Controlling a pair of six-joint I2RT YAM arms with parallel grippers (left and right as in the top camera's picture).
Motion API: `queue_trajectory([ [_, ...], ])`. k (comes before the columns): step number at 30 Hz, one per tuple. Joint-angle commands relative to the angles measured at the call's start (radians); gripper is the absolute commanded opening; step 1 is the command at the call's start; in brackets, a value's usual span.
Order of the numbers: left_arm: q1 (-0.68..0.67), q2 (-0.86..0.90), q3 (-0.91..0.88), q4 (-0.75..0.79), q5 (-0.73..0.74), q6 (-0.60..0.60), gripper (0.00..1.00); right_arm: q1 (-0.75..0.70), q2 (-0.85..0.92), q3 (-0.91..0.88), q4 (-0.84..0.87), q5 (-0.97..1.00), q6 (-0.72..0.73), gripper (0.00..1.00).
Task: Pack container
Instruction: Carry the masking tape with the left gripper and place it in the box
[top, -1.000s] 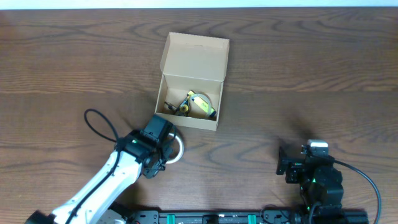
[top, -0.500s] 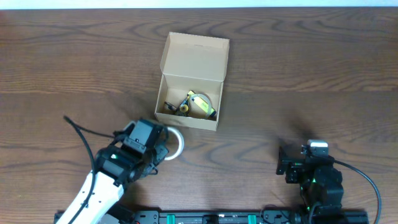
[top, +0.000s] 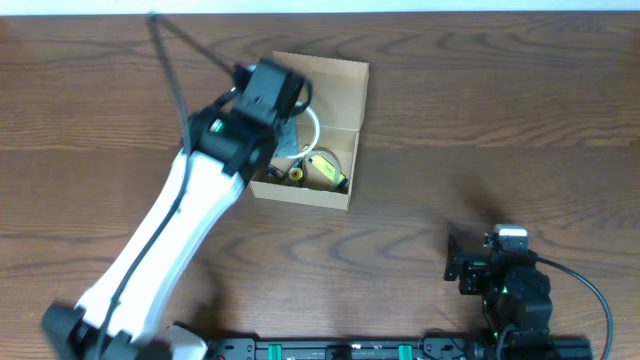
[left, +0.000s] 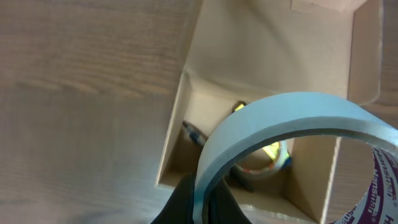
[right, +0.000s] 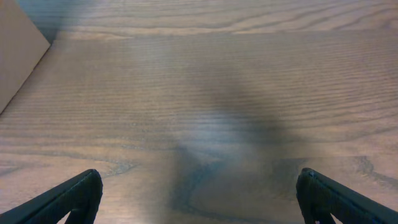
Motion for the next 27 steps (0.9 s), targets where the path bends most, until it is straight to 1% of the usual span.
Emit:
queue_trajectory([
  [1, 0.018, 0.097, 0.075, -0.035, -0.016, 0.069, 0.06, -0.006, -0.005, -0.002, -0.003, -0.004, -0.012, 0.99],
  [8, 0.044, 0.217, 0.092, -0.057, 0.052, 0.076, 0.06, -0.006, -0.005, -0.002, -0.003, -0.004, -0.012, 0.99],
  [27, 0.043, 0.407, 0.092, -0.051, 0.138, 0.076, 0.06, -0.006, -0.005, -0.002, -0.003, -0.004, -0.012, 0.99],
])
